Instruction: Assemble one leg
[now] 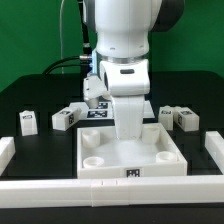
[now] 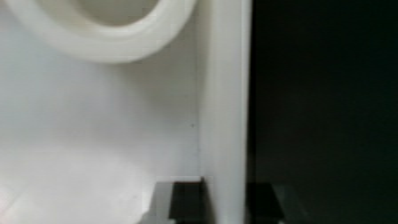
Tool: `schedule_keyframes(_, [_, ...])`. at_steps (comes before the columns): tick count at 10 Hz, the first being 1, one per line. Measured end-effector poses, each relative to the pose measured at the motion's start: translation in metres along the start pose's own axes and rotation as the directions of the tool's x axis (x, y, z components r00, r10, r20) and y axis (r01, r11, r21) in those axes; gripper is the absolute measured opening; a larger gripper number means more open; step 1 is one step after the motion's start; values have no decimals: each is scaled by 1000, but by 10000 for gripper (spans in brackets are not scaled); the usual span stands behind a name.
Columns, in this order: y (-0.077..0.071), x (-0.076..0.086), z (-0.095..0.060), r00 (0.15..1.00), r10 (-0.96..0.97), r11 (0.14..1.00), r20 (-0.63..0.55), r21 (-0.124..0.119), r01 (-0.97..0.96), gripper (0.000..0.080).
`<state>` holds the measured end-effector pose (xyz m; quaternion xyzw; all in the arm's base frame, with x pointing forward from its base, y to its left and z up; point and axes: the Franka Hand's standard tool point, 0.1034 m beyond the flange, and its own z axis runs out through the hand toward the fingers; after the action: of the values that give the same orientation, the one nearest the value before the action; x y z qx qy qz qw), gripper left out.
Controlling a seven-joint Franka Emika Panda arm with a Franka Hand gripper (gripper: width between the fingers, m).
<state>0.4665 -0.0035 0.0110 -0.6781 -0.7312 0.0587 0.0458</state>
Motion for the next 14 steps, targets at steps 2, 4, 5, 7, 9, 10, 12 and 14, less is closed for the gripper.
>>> schedule_keyframes(2, [4, 20, 1, 991, 132, 991, -5, -25, -132, 80])
schedule_keyframes(4, [19, 35, -1, 993, 121, 992, -10, -29, -121, 79])
schedule_keyframes(5, [26, 40, -1, 995, 102, 994, -14, -36, -102, 77])
schedule_keyframes(7, [31, 45, -2, 998, 57, 998, -10, -18, -57, 77])
schedule_keyframes(9, [32, 62, -4, 998, 58, 998, -5, 16, -57, 77])
schedule_keyframes(10, [33, 71, -5, 997, 75, 997, -6, 18, -75, 77])
schedule_keyframes(12, [32, 73, -5, 996, 93, 995, 1, 18, -93, 77])
schedule_keyframes(14, [32, 73, -5, 995, 95, 995, 0, 19, -95, 77])
